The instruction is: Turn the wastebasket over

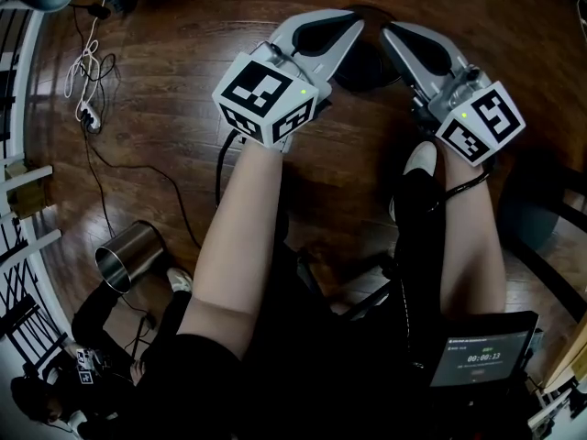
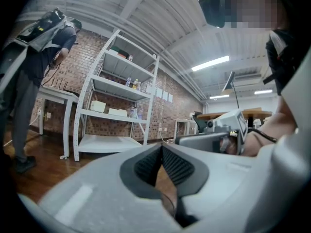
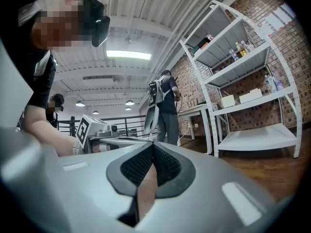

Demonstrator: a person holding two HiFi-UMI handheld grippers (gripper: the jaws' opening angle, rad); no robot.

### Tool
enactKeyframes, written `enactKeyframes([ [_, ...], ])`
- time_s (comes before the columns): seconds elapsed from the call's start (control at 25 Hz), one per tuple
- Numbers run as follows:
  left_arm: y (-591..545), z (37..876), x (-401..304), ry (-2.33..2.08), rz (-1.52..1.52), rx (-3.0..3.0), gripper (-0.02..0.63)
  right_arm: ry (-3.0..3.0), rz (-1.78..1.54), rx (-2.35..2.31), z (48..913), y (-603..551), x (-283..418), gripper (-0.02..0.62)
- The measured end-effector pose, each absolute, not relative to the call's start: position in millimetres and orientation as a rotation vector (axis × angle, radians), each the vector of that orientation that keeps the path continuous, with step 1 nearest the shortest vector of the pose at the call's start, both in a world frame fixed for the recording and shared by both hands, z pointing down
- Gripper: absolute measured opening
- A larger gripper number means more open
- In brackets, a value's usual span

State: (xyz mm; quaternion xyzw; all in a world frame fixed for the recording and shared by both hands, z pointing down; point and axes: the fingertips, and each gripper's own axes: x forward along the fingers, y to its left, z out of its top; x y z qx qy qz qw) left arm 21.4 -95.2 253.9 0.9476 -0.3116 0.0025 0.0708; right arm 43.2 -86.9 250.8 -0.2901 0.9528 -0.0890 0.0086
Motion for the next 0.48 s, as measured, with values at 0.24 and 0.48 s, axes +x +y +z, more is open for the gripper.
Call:
enactKeyframes([
  [0.24,-93.2,257.0,21.2,-0.937,0.021,2.852,0.000,2.981,-0.295,-0.886,254.9,-84.3,39.5,0.011],
  [0.48,-96.5,262.2,27.3,-0.931,0.027,2.846,0.000,2.990,-0.317,-0.885,266.0,-86.4,43.5,0.011],
])
